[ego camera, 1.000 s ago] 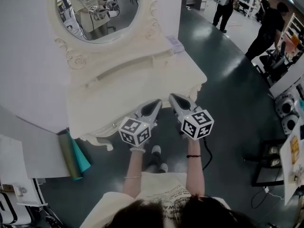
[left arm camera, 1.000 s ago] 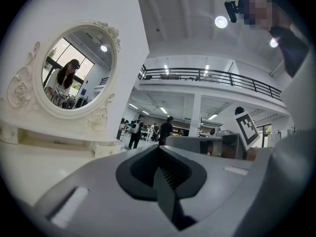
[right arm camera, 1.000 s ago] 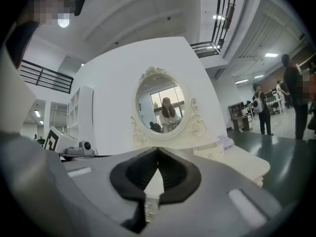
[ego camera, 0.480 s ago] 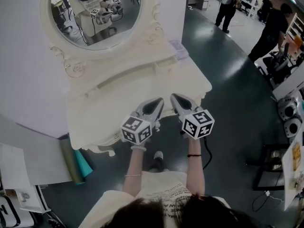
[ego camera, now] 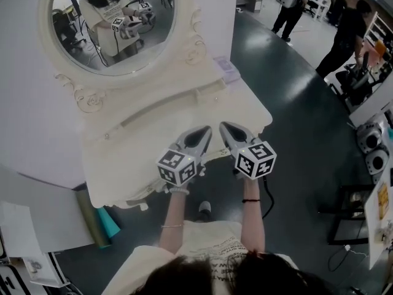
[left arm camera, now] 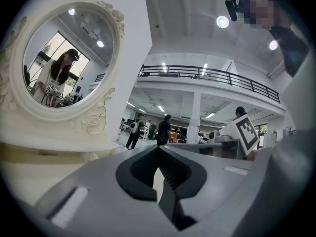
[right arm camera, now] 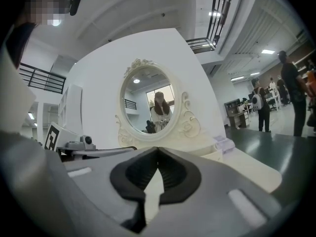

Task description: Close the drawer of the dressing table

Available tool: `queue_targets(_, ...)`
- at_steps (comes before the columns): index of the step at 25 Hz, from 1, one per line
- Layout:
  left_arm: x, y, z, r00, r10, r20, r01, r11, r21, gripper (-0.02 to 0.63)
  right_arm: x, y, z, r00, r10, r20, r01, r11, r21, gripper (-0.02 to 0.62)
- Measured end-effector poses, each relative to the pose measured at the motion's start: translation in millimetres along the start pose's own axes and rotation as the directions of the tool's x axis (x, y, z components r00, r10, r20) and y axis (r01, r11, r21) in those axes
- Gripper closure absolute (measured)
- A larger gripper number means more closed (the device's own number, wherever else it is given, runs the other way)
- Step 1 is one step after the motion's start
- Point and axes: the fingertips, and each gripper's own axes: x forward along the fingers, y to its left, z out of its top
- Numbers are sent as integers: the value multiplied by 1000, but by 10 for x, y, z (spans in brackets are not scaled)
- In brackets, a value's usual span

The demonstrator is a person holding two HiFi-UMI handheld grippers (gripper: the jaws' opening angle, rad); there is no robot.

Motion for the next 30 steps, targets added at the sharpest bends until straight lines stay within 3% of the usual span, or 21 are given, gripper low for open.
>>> queue_targets(15, 99, 360, 55, 1000, 4, -5, -4, 1000, 1, 606, 335, -197, 19, 1000, -29, -5, 29, 999, 29, 592)
queue_targets(30, 489, 634, 64, 999, 54, 0, -54, 998, -36, 606, 639, -543, 92, 998, 11, -54, -10, 1000, 19, 592)
